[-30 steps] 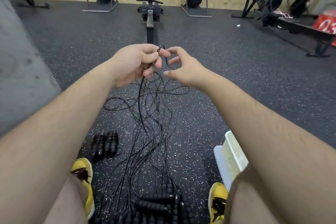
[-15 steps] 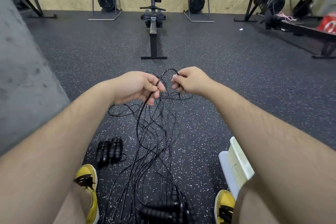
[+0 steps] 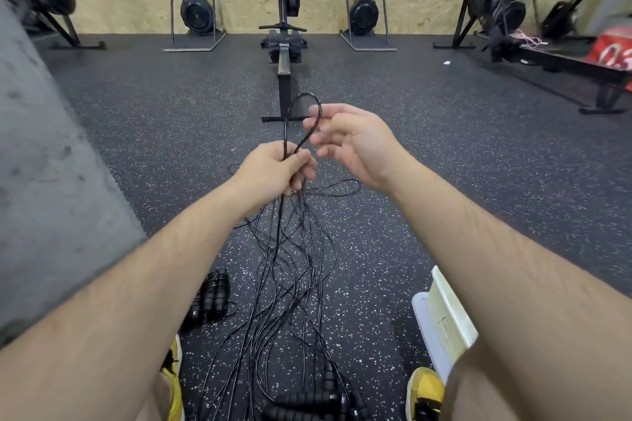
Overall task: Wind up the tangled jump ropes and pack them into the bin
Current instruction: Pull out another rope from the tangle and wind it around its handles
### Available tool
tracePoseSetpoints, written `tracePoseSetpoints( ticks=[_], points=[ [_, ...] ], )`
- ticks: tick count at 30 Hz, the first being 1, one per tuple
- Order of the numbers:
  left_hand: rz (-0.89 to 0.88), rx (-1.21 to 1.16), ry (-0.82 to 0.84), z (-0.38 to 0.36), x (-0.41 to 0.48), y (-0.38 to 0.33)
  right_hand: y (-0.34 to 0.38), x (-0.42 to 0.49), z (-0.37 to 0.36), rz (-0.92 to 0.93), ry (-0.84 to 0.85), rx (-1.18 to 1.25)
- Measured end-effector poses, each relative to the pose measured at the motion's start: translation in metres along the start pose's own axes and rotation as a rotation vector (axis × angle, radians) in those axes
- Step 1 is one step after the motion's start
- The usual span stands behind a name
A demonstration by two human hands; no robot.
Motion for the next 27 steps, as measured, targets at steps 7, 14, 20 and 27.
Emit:
tracePoseSetpoints(
  ticks=[7, 14, 20, 27],
  points=[
    [-0.025, -0.598, -0.063, 0.029, 0.003, -0.039, -0.048, -0.01, -0.006, 0.116, 0.227, -0.86],
    [-0.022, -0.372, -0.11, 0.037, 0.005, -0.024, -0.021, -0.003, -0.008, 0.236, 0.017, -0.735],
    [0.12, 0.014, 0.177, -0.019, -0.017, 0.024, 0.009, 0.001, -0.001, 0.309, -0.194, -0.361],
    [0.041, -0.166, -0.03, 0.0, -0.004, -0.005, -0.02, -0.001, 0.003, 0.057, -0.003, -0.644]
  ],
)
Point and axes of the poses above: each hand's wrist, its own x-axis towards the middle knuckle, its own z-axis out of the back of the hand, y = z × x, the point moved 8 cm from there along x, towards the middle knuckle, and after that the axes turned 15 degrees about -y, right-handed, at the moved point
